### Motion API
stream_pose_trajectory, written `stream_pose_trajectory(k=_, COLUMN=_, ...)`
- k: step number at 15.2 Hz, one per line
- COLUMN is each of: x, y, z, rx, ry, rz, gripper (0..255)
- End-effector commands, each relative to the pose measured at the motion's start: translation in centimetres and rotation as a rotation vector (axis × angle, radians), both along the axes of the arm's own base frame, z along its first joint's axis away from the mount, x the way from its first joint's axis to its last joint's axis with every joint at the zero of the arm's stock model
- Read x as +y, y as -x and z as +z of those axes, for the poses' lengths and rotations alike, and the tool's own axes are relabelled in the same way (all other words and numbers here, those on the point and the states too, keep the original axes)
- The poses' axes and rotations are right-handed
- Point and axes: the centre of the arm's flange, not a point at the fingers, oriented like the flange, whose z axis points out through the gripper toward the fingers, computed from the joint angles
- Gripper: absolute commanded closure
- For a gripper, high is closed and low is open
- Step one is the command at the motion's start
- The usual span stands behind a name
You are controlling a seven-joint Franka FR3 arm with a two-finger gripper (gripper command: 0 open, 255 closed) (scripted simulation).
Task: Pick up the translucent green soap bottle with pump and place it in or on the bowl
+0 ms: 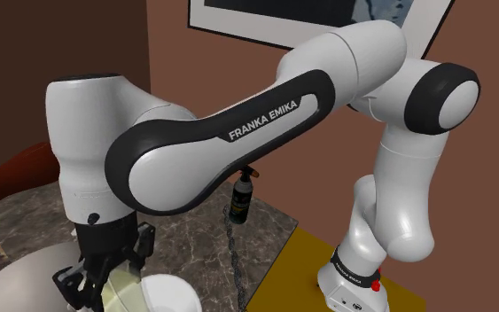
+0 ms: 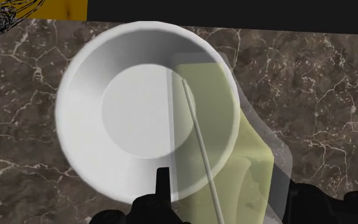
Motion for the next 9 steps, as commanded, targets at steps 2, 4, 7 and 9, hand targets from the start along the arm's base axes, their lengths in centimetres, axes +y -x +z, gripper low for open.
stream_pose_trajectory(k=2, x=-0.2, y=-0.3, z=-0.3, rx=0.001, ry=0.004, rz=-0.006, gripper=0)
stream_pose_trajectory(k=4, x=-0.1, y=-0.2, z=-0.3, rx=0.001, ry=0.004, rz=-0.006, gripper=0)
stream_pose_trajectory(k=7, x=-0.2, y=-0.4, z=-0.3, rx=0.001, ry=0.004, rz=-0.006, gripper=0)
stream_pose_trajectory(k=9, x=-0.4, y=-0.8, z=2.3, rx=0.001, ry=0.004, rz=-0.006, gripper=0)
